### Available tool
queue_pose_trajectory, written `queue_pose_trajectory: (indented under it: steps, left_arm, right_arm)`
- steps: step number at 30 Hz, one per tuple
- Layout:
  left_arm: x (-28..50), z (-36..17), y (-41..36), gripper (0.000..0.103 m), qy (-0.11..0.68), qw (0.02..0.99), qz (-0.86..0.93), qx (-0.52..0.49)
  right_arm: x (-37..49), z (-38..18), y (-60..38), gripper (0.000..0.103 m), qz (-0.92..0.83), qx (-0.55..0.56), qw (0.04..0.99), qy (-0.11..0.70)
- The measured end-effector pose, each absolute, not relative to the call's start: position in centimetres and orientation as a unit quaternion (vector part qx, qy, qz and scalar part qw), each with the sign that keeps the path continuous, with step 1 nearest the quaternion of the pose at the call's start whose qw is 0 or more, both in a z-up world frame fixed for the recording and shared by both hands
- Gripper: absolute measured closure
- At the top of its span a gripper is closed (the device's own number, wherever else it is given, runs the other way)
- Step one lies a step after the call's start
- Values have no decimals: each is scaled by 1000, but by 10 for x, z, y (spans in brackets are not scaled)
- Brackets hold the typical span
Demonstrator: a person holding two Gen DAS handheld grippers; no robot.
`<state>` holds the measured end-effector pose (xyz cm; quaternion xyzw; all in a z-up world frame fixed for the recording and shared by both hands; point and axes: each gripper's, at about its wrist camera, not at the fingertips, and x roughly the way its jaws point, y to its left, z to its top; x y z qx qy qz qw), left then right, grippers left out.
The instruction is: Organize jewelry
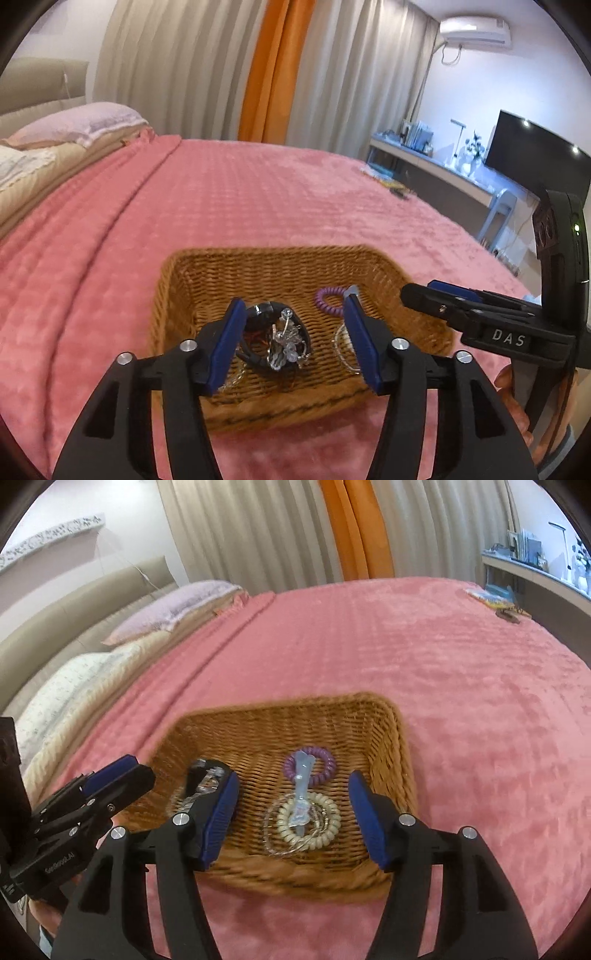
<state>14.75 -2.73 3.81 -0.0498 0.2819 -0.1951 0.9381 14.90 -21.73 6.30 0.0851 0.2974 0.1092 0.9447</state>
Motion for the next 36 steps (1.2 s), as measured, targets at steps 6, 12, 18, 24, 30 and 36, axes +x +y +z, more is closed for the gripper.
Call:
queue_pose_trajectory:
  steps: [6, 12, 18, 24, 30, 36]
  left_arm:
    - [86, 72, -12, 30, 229, 955, -183, -52]
    - [23, 86, 0, 19, 185, 968, -160, -59]
    - [-18, 65, 1, 13, 145, 982, -108, -51]
    - [-22, 32, -13, 13, 146, 987, -72, -15]
    - [-13, 11, -18, 13, 156, 986, -52, -9]
    - [-9, 1, -12, 13, 171, 984, -39, -21]
  right_arm:
    - [82, 91, -211, 33, 107, 56, 962, 243]
    - [20, 89, -208, 20, 96, 43, 977, 184]
    - [-17, 56, -208, 14, 62, 29, 988, 142]
    - [-17, 33, -206, 13, 42, 15, 988, 148]
    - [-10, 12, -201, 13, 31, 2, 987, 158]
    - [-8, 6, -195, 13, 25, -8, 987, 160]
